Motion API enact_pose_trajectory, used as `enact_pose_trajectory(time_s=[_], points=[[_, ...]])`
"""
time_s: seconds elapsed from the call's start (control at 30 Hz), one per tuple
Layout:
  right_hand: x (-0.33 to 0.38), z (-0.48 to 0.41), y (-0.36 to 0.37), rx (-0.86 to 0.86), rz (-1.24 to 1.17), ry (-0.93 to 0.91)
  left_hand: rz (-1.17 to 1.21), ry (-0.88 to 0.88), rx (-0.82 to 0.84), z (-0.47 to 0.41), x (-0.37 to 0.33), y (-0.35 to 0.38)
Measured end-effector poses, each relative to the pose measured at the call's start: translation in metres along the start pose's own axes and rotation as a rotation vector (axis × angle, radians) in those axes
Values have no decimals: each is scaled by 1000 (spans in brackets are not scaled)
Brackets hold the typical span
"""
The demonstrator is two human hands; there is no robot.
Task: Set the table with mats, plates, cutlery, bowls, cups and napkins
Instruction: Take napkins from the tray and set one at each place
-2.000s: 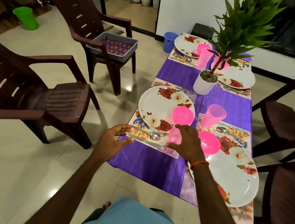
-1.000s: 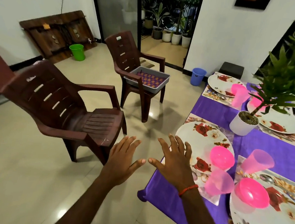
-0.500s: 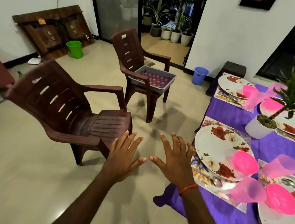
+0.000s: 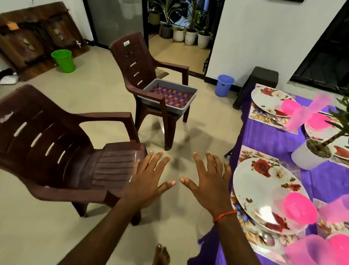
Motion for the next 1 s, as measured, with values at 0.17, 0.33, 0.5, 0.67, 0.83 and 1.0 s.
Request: enact_pose_trajectory(time_s=[0.17, 0.33, 0.5, 0.67, 0.83, 1.0], points=[[0, -61, 8, 39, -42, 24, -30, 10, -9, -63, 28, -9], [-2, -102, 13, 32, -63, 36, -24, -8, 0, -110, 39, -13], [-6, -133, 14, 57, -72, 56, -12, 16, 20, -150, 42, -15], [-17, -174, 18, 61, -68, 68, -22, 26, 42, -200, 48, -13], [-34, -234, 20, 113, -43, 72, 16, 30, 65, -268, 58, -12], [-46, -308, 17, 140, -6, 72, 23, 12, 55, -345, 69, -22]])
Point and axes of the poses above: each hand's wrist, its own z-axis away from the middle knuckle, its own y-axis out of the palm, x = y × z, the point moved 1 cm from there along -z, towards the middle knuckle, and after that the axes turned 3 degrees about z, right-handed, at the moved point
